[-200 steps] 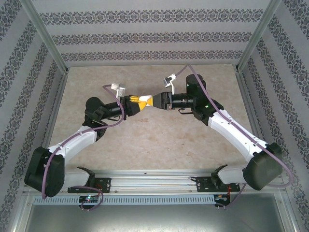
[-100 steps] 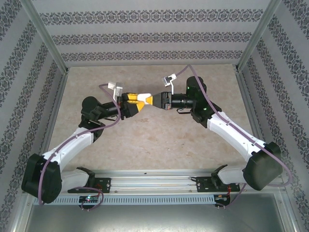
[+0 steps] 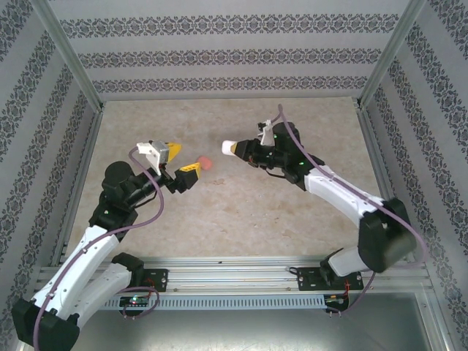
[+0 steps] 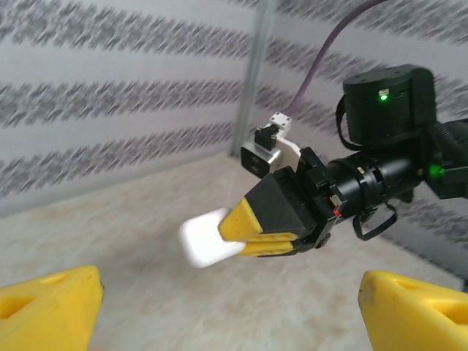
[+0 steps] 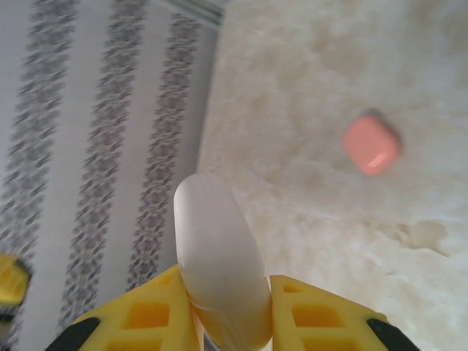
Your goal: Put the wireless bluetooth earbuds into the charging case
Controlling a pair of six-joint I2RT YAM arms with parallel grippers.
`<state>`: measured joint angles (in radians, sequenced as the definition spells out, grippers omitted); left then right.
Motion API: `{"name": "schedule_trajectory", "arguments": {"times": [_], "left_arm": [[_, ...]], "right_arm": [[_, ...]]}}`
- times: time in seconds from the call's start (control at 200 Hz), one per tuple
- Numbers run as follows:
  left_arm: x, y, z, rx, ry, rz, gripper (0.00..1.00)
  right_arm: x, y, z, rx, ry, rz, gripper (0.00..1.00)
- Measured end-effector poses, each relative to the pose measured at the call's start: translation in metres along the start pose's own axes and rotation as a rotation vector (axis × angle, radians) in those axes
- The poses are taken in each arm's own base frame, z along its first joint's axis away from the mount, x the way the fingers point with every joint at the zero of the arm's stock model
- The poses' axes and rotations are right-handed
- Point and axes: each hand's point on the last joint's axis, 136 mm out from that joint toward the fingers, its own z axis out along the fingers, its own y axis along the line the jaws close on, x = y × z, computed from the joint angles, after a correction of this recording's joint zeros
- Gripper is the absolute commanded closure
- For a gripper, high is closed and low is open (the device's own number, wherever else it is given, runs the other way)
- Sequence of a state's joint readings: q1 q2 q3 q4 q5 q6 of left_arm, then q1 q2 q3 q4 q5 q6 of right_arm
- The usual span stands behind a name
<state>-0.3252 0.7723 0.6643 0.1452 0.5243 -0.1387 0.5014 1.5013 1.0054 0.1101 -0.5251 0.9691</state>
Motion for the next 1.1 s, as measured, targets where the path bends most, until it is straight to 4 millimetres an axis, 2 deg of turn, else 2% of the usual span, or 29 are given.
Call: {"name": "schedule_trajectory", "arguments": {"times": [0.125, 0.265, 0.365, 0.47, 0.699, 0.849, 1.099], "left_arm": [[0.021, 0.012, -0.002, -0.068, 0.082, -0.006, 0.11], [0.035, 0.019, -0.005, -0.105, 0.122, -0.002, 0.11], [0.044, 0.021, -0.007, -0.12, 0.148, -0.001, 0.11], [0.052, 0.024, -0.01, -0.133, 0.169, 0.002, 0.11], [0.075, 0.028, -0.013, -0.15, 0.21, -0.007, 0.11], [0.079, 0.031, -0.013, -0.161, 0.222, -0.002, 0.11], [0.082, 0.036, -0.012, -0.173, 0.236, 0.016, 0.1]], "right_arm": [[0.005, -0.046, 0.043, 0.078, 0.008, 0.096, 0.87], [0.026, -0.089, 0.095, 0.144, 0.047, 0.189, 0.88], [0.033, -0.112, 0.114, 0.173, 0.034, 0.251, 0.89], [0.028, -0.132, 0.124, 0.203, -0.011, 0.3, 0.89], [-0.005, -0.132, 0.139, 0.176, -0.108, 0.326, 0.87], [-0.016, -0.138, 0.151, 0.184, -0.142, 0.345, 0.83], [-0.024, -0.14, 0.159, 0.197, -0.161, 0.354, 0.58]]}}
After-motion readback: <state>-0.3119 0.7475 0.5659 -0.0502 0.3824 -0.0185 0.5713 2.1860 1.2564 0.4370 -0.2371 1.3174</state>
